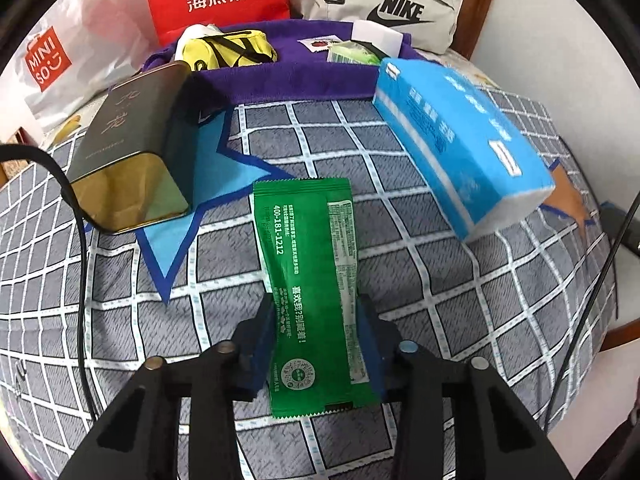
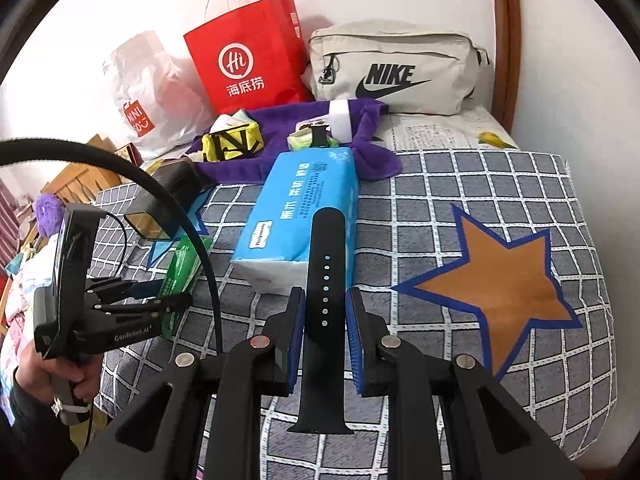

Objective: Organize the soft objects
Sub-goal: 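Grasp and lift the green tea packet with the left tool while the right tool holds the strap, then carry the green packet with the left tool while the right tool carries the strap to the towel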

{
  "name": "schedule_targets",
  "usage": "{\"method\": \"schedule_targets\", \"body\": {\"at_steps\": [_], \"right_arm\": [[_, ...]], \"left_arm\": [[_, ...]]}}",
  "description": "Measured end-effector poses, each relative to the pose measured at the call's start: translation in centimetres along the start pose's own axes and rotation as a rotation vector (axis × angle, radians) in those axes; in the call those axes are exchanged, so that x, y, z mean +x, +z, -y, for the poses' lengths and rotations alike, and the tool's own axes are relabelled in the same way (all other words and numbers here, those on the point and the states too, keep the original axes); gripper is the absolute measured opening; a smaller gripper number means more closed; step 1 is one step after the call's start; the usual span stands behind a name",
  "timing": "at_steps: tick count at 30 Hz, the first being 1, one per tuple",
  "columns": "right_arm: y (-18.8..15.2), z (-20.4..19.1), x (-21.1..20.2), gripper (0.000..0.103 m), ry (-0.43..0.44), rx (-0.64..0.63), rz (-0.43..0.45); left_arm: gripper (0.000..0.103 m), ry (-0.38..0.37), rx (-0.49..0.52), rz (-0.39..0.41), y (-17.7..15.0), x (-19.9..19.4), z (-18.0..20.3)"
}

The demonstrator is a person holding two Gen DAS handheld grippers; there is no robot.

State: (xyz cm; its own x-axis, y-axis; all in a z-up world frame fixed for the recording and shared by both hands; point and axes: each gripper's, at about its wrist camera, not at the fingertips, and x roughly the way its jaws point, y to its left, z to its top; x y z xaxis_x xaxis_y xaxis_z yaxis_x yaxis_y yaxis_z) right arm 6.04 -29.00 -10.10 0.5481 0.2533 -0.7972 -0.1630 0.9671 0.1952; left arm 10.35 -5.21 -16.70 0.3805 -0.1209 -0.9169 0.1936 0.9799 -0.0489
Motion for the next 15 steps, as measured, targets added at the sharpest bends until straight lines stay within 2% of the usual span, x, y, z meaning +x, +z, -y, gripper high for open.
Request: {"method": "schedule_targets", "body": {"at_steps": [10, 15], "right_arm": [[2.4, -2.1, 0.0, 0.021, 0.021, -0.029, 0.018], [4.4, -3.2, 0.3, 0.021, 0.044, -0.049, 0.034]], "left_arm": [[0.033, -0.127, -0.033, 0.03, 1.1, -2.5, -2.5], [0.033, -0.115, -0.027, 0.061, 2.2, -4.4, -3.6]]}}
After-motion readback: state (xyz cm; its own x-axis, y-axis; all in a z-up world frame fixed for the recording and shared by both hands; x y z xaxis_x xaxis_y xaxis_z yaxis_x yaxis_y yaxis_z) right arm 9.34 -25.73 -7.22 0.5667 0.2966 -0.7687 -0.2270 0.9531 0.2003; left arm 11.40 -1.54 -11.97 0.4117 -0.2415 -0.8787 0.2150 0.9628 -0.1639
